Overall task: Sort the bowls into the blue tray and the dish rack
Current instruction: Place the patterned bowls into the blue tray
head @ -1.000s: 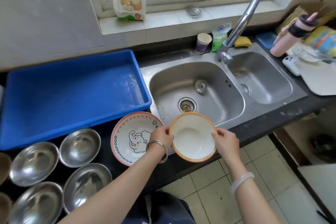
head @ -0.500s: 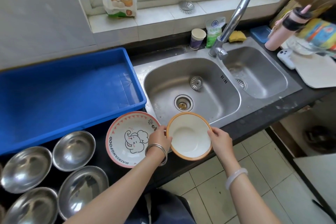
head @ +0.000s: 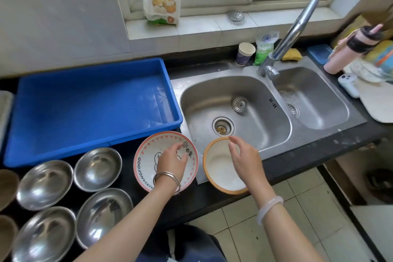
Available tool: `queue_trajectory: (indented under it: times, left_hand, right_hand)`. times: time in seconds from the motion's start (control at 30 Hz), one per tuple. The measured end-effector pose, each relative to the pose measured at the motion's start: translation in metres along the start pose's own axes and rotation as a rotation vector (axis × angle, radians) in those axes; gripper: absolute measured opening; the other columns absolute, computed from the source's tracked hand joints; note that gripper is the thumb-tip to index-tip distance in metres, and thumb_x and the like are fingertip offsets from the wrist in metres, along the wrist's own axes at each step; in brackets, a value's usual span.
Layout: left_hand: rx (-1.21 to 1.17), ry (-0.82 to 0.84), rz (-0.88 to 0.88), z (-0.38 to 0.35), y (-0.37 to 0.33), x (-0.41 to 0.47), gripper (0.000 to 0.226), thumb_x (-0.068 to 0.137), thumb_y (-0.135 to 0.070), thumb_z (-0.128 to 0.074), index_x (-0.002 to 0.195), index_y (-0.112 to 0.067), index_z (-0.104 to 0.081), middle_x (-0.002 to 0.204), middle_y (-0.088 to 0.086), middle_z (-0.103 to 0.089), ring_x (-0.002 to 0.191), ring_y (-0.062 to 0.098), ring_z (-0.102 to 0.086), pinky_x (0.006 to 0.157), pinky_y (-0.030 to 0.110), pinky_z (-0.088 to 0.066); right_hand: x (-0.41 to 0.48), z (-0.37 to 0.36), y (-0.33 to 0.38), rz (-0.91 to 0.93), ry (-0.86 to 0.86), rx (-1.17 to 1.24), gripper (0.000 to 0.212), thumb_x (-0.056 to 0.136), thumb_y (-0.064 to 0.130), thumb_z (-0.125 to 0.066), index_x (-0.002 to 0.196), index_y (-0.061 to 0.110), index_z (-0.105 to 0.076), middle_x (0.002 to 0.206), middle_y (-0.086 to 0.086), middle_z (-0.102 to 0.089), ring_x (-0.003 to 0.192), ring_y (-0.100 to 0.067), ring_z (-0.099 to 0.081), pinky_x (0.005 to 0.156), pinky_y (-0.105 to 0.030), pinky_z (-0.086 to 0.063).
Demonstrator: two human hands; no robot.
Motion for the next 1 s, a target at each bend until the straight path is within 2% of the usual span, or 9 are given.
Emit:
queue_trajectory:
  times: [0.2,0.3,0.47,0.53,0.63,0.77,0.87,0.93,1.0]
  left_hand:
    - [0.011,-0.138,0.102,0.045,0.042,0.000,0.053,0.085,-0.016,-0.060,0.135,-0.017,-0.043,0.142,0.008,-0.041,0.129,0.024,-0.042,0.107,0.034,-0.034]
    - [-0.021,-0.152,0.197,0.052,0.061,-0.006,0.058,0.084,-0.017,-0.061,0.137,-0.016,-0.037,0.140,0.011,-0.041,0.125,0.026,-0.045,0.102,0.033,-0.037]
    - [-0.095,-0.165,0.356,0.053,0.085,-0.006,0.071,0.087,-0.019,-0.057,0.147,-0.013,-0.020,0.148,0.011,-0.037,0.133,0.029,-0.040,0.108,0.039,-0.034]
    - [-0.101,-0.150,0.411,0.051,0.092,-0.006,0.060,0.087,-0.018,-0.056,0.142,-0.011,-0.031,0.140,0.012,-0.048,0.124,0.030,-0.049,0.103,0.040,-0.041]
    - [-0.107,-0.190,0.396,0.056,0.092,-0.008,0.032,0.086,-0.009,-0.052,0.118,-0.012,-0.053,0.114,0.009,-0.065,0.095,0.023,-0.061,0.079,0.036,-0.051]
    - [-0.214,-0.276,0.382,0.076,0.094,-0.013,0.034,0.085,0.000,-0.049,0.114,-0.014,-0.059,0.109,0.005,-0.067,0.086,0.020,-0.062,0.068,0.031,-0.052]
    - [-0.306,-0.362,0.383,0.101,0.100,-0.018,0.030,0.084,-0.002,-0.053,0.107,-0.019,-0.064,0.100,-0.001,-0.070,0.081,0.014,-0.063,0.057,0.018,-0.046]
    - [-0.401,-0.405,0.382,0.124,0.101,-0.016,0.019,0.083,-0.008,-0.059,0.093,-0.022,-0.066,0.090,-0.003,-0.069,0.082,0.015,-0.065,0.061,0.022,-0.051]
    - [-0.485,-0.421,0.369,0.148,0.102,-0.010,0.009,0.081,-0.014,-0.065,0.082,-0.023,-0.064,0.087,-0.002,-0.069,0.083,0.020,-0.067,0.075,0.036,-0.056]
  right_hand:
    - [0.024,-0.079,0.058,0.121,0.363,-0.266,0.045,0.098,0.039,-0.038,0.136,0.017,-0.046,0.134,-0.012,-0.055,0.130,-0.029,-0.043,0.103,-0.042,-0.037]
    - [0.034,-0.100,0.067,0.170,0.434,-0.432,0.037,0.097,0.037,-0.037,0.122,0.015,-0.053,0.113,-0.014,-0.064,0.107,-0.034,-0.057,0.088,-0.043,-0.048]
    - [0.045,-0.116,0.072,0.170,0.507,-0.427,0.024,0.095,0.030,-0.041,0.114,0.020,-0.054,0.097,-0.005,-0.068,0.082,-0.023,-0.062,0.068,-0.035,-0.053]
    - [0.050,-0.119,0.075,0.193,0.513,-0.429,0.025,0.095,0.023,-0.043,0.116,0.019,-0.055,0.098,-0.007,-0.068,0.084,-0.025,-0.063,0.067,-0.034,-0.051]
    - [0.057,-0.117,0.079,0.201,0.507,-0.377,0.032,0.092,0.010,-0.044,0.118,0.019,-0.059,0.097,-0.009,-0.068,0.084,-0.027,-0.064,0.069,-0.035,-0.054]
    - [0.056,-0.110,0.087,0.189,0.533,-0.254,0.033,0.091,0.008,-0.049,0.118,0.022,-0.062,0.094,-0.009,-0.070,0.076,-0.025,-0.066,0.067,-0.035,-0.058]
    - [0.055,-0.100,0.106,0.197,0.530,-0.136,0.029,0.089,0.008,-0.051,0.107,0.024,-0.068,0.086,-0.006,-0.071,0.070,-0.025,-0.069,0.062,-0.037,-0.061]
    - [0.057,-0.096,0.126,0.221,0.522,-0.073,0.029,0.086,0.006,-0.052,0.095,0.025,-0.072,0.077,-0.003,-0.072,0.067,-0.026,-0.070,0.062,-0.039,-0.061]
    - [0.063,-0.095,0.149,0.213,0.519,-0.003,0.031,0.085,0.006,-0.054,0.081,0.032,-0.069,0.073,-0.005,-0.074,0.062,-0.026,-0.071,0.060,-0.041,-0.061]
Point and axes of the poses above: each hand's wrist, its own x-axis towards the middle knuckle, its own z-axis out of the back of the hand, y = z × x, the point moved 7 cm from there along x, towards the middle knuckle
